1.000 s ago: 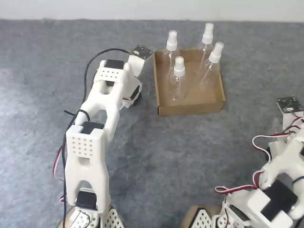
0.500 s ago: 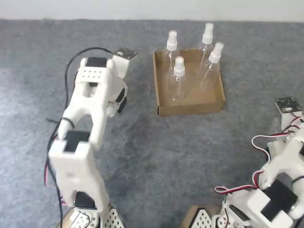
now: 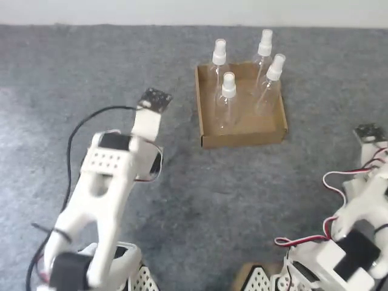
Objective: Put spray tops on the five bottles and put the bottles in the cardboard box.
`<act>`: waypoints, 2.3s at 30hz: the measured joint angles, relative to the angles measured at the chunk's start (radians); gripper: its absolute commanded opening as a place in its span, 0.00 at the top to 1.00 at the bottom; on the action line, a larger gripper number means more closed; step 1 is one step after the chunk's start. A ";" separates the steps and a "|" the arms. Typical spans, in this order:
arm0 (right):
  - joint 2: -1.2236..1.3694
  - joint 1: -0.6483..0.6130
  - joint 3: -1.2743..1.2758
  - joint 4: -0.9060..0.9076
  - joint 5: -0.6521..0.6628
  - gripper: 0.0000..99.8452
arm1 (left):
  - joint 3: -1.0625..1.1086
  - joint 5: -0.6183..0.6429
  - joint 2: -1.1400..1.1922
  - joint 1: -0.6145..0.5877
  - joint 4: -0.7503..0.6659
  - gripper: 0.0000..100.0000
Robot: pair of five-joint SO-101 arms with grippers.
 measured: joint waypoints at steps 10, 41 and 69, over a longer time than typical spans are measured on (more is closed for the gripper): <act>0.152 -0.158 -0.396 0.176 -0.281 0.67 | 0.149 0.003 -0.087 0.000 -0.143 0.98; 0.657 -0.147 -0.766 0.195 -0.316 1.00 | 0.150 0.005 -0.092 0.000 -0.143 0.98; -0.568 -1.250 -0.077 0.172 -0.575 0.99 | -0.068 0.218 -0.756 -0.170 -0.057 0.99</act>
